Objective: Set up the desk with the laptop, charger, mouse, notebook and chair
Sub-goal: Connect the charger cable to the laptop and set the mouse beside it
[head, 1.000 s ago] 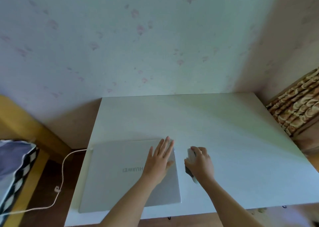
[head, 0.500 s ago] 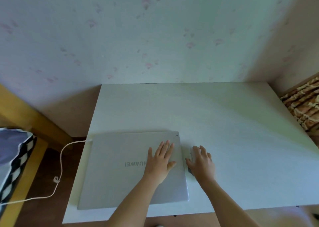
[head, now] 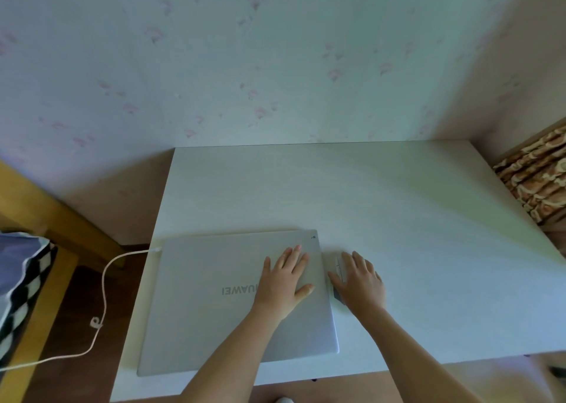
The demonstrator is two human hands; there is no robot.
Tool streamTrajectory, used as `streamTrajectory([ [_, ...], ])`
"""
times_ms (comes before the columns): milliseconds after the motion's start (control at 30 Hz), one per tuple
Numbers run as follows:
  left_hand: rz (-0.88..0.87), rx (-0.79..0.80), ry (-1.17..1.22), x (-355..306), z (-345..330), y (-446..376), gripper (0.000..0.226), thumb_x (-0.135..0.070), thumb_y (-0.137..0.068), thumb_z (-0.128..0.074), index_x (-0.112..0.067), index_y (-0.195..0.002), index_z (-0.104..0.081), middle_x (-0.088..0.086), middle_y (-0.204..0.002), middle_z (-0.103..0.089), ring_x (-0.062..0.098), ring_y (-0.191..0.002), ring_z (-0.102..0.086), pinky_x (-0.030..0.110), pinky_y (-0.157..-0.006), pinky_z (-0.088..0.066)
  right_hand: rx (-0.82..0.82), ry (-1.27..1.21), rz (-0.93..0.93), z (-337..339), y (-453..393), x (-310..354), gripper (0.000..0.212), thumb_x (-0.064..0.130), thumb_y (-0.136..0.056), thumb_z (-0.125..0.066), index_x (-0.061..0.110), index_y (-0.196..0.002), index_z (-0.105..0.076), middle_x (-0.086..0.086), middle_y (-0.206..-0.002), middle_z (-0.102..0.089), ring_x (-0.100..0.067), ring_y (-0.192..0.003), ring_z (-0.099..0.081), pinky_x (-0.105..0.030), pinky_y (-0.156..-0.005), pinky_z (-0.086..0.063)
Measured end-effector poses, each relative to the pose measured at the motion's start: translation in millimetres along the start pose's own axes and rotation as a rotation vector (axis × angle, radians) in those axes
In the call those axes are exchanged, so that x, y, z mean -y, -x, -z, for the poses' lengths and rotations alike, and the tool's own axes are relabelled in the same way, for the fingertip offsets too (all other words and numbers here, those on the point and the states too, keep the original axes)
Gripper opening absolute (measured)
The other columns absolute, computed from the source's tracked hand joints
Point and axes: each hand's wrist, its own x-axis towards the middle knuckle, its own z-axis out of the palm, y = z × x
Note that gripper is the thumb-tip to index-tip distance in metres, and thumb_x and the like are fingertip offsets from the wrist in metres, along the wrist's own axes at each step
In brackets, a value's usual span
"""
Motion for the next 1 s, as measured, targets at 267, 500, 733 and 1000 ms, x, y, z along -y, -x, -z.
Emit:
streamTrajectory([
  [267,0.094,-0.026,0.031,-23,31,7,0.060,-0.044,-0.094,-0.044,-0.016,-0.145,-0.030,0.001,-0.157,-0.021,0.021,-0.144,-0.018,0.045,-0.113,-0.021,-0.101,-0.130,0.048,40,18,5,0.055,0.044,-0.091,-0.046,0.019,-0.139,-0.039,-0.002,-0.145,-0.043,-0.021,-0.137,-0.031,-0.034,-0.108,-0.029],
  [500,0.120,-0.220,0.150,-61,82,45,0.047,-0.041,-0.095,-0.046,-0.019,-0.137,-0.043,-0.001,-0.146,-0.040,0.020,-0.134,-0.035,0.036,-0.102,-0.032,-0.207,-0.309,0.065,94,71,-4,0.045,0.033,-0.088,-0.056,0.021,-0.131,-0.050,0.003,-0.137,-0.051,-0.017,-0.131,-0.038,-0.033,-0.102,-0.038],
  [733,0.038,-0.405,0.250,-122,108,100,0.046,-0.038,-0.089,-0.057,-0.026,-0.133,-0.049,-0.009,-0.137,-0.050,0.018,-0.127,-0.046,0.034,-0.095,-0.037,-0.263,-0.394,0.090,121,159,-47,0.048,0.034,-0.085,-0.062,0.025,-0.131,-0.049,0.004,-0.139,-0.049,-0.018,-0.130,-0.040,-0.037,-0.100,-0.042],
  [1000,0.003,-0.492,0.328,-202,101,160,0.048,-0.038,-0.081,-0.069,-0.029,-0.127,-0.056,-0.012,-0.126,-0.059,0.013,-0.114,-0.054,0.027,-0.086,-0.037,-0.336,-0.401,0.121,142,248,-105,0.051,0.034,-0.085,-0.062,0.027,-0.134,-0.047,0.009,-0.140,-0.046,-0.013,-0.133,-0.035,-0.038,-0.103,-0.041],
])
